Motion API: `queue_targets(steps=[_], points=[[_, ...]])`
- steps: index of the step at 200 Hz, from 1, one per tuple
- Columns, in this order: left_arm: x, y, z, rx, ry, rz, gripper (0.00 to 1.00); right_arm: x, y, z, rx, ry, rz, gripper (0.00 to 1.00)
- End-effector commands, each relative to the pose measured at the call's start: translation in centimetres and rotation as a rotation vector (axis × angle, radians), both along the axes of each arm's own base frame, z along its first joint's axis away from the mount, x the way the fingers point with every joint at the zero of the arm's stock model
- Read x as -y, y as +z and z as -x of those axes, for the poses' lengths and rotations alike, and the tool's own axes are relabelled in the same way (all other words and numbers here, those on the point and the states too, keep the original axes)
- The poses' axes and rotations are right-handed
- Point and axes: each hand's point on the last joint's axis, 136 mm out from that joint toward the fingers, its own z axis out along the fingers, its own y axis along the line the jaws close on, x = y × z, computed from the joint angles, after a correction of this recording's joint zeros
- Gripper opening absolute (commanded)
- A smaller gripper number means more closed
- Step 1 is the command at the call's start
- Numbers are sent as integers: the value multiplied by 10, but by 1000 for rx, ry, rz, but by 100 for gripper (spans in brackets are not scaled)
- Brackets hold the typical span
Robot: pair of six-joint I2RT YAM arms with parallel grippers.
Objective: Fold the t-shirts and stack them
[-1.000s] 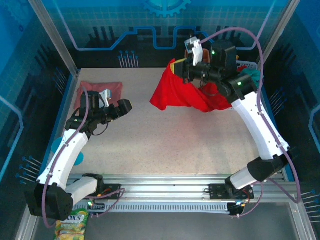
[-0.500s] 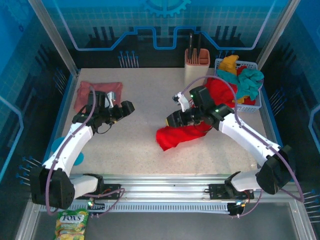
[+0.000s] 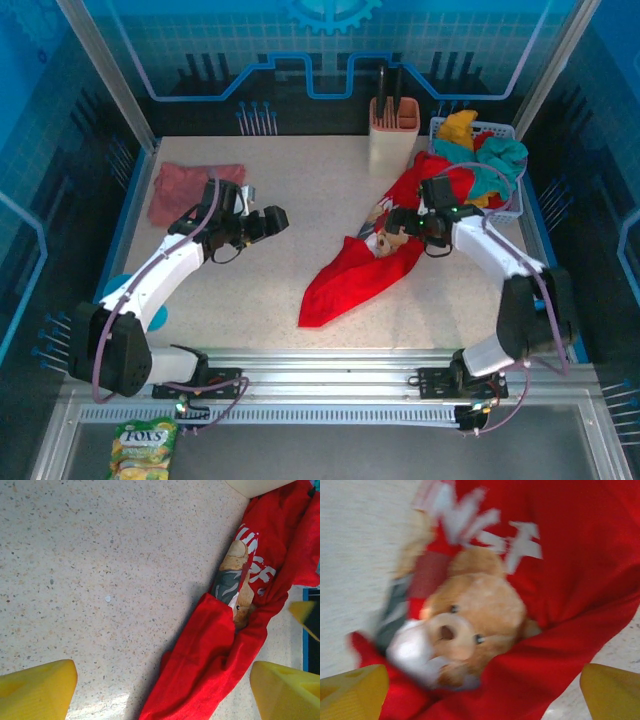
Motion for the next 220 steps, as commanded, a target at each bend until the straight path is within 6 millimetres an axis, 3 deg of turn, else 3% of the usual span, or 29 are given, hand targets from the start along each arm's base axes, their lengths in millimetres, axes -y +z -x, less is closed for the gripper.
queue_targets(steps=[1,13,41,57,70,79,97,112,123,140,163,178,189,208,220], points=[[-2,8,1,20,13,-12,91,25,-28,-15,-19,-166,64,98],[-4,9,5,25,12,-18,90,25,-40,-22,-48,-188,50,96],[-10,10,12,39,15,-49,91,19,-60,-32,-87,-175,57,75],[-12,11,13,51,18,-55,91,6,-60,-37,-70,-131,37,54],[-12,9,13,54,21,-50,91,-13,-49,-49,-18,-45,-1,16],[-11,9,11,52,20,-44,90,-29,-35,-56,16,35,-27,0],[-13,13,9,43,17,-40,90,-78,20,-69,143,271,-95,0],[-22,20,6,34,40,-15,90,-127,79,-62,265,492,-158,0],[-29,29,5,41,61,14,89,-168,126,-47,334,672,-244,0],[-41,44,4,75,94,30,89,-215,185,-19,384,878,-360,0],[-48,61,6,113,110,34,89,-254,249,17,413,1076,-513,0],[-48,67,9,117,112,40,89,-259,271,31,387,1125,-591,0],[-49,70,12,122,115,39,89,-256,274,36,365,1134,-589,0],[-52,75,16,138,127,35,89,-238,259,34,305,1101,-539,6],[-53,75,17,143,137,41,89,-219,238,24,225,1051,-500,6]])
